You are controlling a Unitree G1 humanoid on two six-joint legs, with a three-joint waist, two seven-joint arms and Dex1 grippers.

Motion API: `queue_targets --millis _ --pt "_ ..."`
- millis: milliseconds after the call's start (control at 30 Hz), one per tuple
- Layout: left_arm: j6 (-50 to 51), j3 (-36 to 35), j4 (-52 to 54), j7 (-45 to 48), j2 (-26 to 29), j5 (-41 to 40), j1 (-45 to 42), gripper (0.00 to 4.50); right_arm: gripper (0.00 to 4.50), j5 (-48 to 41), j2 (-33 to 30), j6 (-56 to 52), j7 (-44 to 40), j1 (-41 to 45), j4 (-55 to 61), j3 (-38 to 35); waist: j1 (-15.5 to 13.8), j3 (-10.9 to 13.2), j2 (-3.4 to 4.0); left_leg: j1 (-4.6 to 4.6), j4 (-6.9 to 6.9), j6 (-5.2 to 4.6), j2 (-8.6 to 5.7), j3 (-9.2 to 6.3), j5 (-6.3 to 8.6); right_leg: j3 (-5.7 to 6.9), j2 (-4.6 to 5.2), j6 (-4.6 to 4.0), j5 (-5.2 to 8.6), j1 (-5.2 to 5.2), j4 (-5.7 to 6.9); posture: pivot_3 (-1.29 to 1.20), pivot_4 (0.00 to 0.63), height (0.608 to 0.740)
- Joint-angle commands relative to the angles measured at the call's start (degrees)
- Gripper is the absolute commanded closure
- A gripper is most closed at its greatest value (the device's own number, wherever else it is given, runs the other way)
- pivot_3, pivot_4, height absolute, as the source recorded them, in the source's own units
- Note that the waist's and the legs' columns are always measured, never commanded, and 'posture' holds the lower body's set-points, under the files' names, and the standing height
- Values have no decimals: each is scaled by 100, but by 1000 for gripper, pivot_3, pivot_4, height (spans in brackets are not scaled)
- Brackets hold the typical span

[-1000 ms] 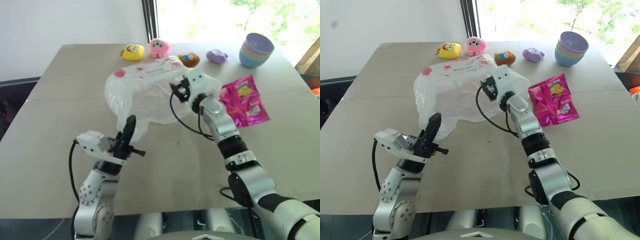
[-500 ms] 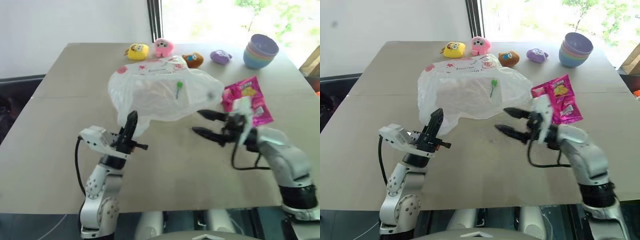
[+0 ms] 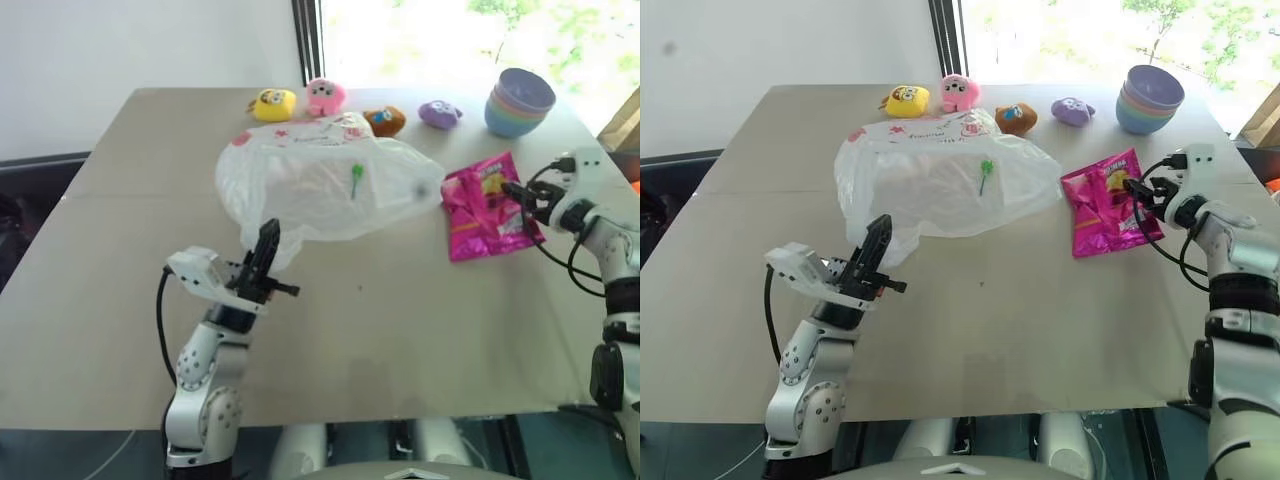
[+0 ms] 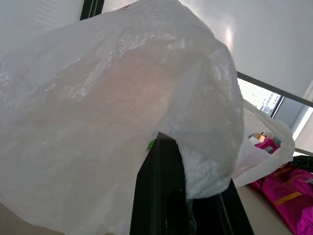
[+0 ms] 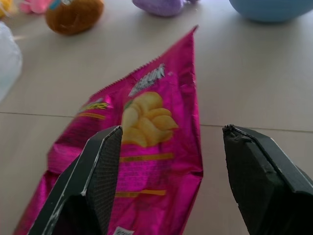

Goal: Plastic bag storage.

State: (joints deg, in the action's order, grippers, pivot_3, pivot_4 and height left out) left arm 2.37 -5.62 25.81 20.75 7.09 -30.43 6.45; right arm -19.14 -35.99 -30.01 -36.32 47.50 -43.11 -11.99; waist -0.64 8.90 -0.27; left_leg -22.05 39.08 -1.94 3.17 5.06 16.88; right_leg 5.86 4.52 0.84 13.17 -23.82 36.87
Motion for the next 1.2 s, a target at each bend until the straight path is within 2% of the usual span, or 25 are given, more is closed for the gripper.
queue_targets --millis 33,200,233,267,300,333,400,433,567,733,867,1033,1200 --pt "-177 -9 199 -64 -66 83 76 4500 1235 38 -111 -482 -447 353 -557 82 -14 0 0 -2 0 -1 0 0 1 2 0 0 0 0 -3 0 150 740" --pt "-284 38 206 -118 -189 173 153 4500 1235 -141 -93 -1124 -895 544 -769 5 -12 0 0 -10 3 -3 -1 -3 2 11 7 1 -1 0 -6 0 150 740" --pt "-302 51 201 -123 -203 187 162 4500 1738 -214 -84 -1286 -942 565 -761 -49 -11 0 0 -10 3 -4 0 -3 2 10 7 1 -1 0 -5 0 150 740" --pt "-317 60 200 -129 -218 192 174 4500 2056 -268 -84 -1427 -1011 554 -720 -74 -10 0 0 -10 3 -4 0 -3 2 11 7 1 -1 0 -5 0 150 740" --pt "-332 67 180 -132 -230 204 165 4500 2689 -382 -73 -1625 -1057 538 -689 -165 -9 0 0 -9 3 -4 1 -4 2 12 6 1 -1 0 -4 0 150 740" --pt "-340 69 165 -134 -240 213 157 4500 3030 -460 -65 -1763 -1086 525 -662 -232 -10 0 0 -8 3 -4 1 -4 3 12 5 1 -1 0 -4 0 150 740" --pt "-341 70 125 -137 -259 216 114 4500 4062 -612 -51 -2018 -1131 448 -533 -351 -10 0 1 -8 3 -12 2 -6 7 14 4 1 -1 1 -3 0 150 740" --pt "-338 70 106 -134 -264 215 90 4500 4424 -684 -39 -2134 -1136 399 -437 -402 -11 0 0 -9 3 -21 2 -6 13 14 5 1 -1 0 -3 0 150 740" --pt "-305 53 23 -95 -253 197 2 4500 4424 -980 39 -2472 -863 189 -28 -745 -13 0 0 -10 4 -22 1 -6 13 14 6 1 -1 1 -3 0 150 740" --pt "-242 22 -34 -52 -200 133 -94 4500 4424 -1717 86 -2279 -417 196 262 -1886 -18 1 2 -15 5 -9 0 -8 5 18 7 2 -1 0 -4 0 150 740" --pt "-204 58 -98 -3 -159 97 -173 4500 4424 -2412 -9 -2155 -433 302 580 -2715 -19 1 1 -17 5 -6 -1 -11 4 21 6 3 -1 0 -6 0 150 740" --pt "-162 91 -174 43 -135 73 -275 4500 4424 -3420 -21 -2696 -866 139 1599 -3072 -9 2 2 -14 4 -22 1 -11 13 19 5 3 -1 0 -5 0 150 740" --pt "-147 85 -223 64 -126 63 -350 4500 4424 -4808 206 -3532 -1056 -78 2753 -3225 -11 2 2 -12 3 -25 3 -25 15 17 4 3 -1 1 -3 0 150 740"
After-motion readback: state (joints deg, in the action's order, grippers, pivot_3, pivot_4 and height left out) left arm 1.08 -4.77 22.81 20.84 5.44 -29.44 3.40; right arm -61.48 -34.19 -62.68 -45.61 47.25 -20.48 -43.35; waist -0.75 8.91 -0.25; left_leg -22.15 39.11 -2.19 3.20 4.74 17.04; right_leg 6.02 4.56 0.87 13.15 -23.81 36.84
